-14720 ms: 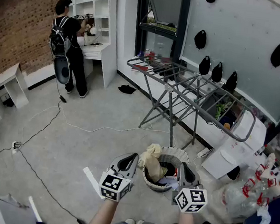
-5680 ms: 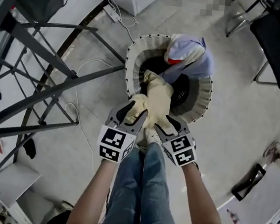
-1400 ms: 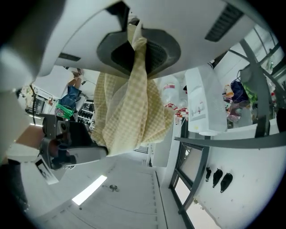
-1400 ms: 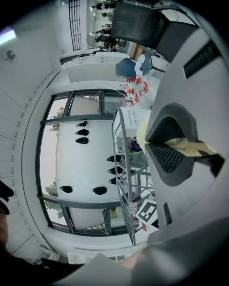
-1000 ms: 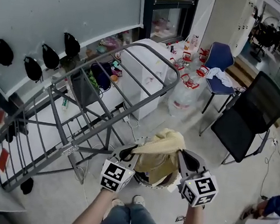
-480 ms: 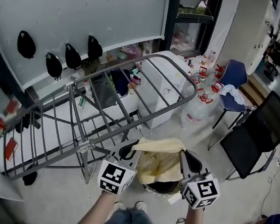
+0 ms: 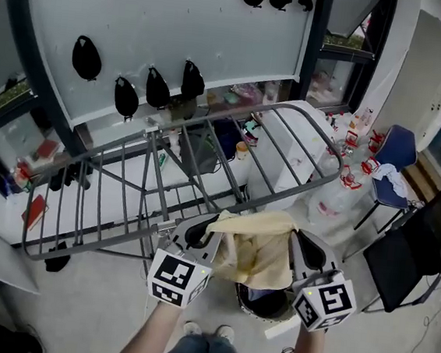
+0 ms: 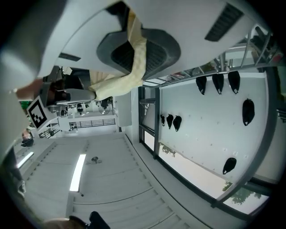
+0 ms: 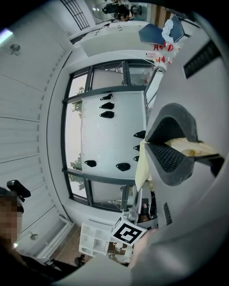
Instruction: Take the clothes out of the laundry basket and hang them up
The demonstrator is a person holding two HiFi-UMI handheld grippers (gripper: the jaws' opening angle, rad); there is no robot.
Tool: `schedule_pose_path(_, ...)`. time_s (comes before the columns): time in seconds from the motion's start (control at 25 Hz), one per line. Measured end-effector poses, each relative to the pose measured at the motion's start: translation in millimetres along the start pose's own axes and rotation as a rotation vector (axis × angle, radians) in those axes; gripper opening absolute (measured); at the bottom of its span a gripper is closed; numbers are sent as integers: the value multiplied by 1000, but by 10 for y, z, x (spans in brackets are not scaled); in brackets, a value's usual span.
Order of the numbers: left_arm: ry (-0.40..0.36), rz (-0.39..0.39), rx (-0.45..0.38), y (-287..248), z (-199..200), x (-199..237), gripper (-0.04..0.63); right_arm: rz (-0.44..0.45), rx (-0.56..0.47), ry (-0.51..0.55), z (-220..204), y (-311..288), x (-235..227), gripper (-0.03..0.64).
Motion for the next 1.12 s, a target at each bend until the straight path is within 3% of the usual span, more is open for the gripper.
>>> schedule_pose_path(0.4,-28,230,4,729,249,796,26,246,-38,40,346,-699,770,6)
schedule_pose_path(0.68,-19,364,33,1246,176,1278,26,372,-42,49,399,-1187,1360,6)
schedule_pose_path(0.88,-29,414,49,1473,153,1596,26,424,-31,54,387,-1468,1684,6)
schedule_pose_path(1.12,-19,421,55,1536,67,1894,26,429,-34,52,396,-1785,1873,6)
Point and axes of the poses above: the fingertips, and each gripper's own axes: y backward along the fingers, x to its left, z out of its top, the point moved 5 cm from there along y, backward along the fingers, and after that the axes turned 9 degrees about -y, right-handed, at the moved point
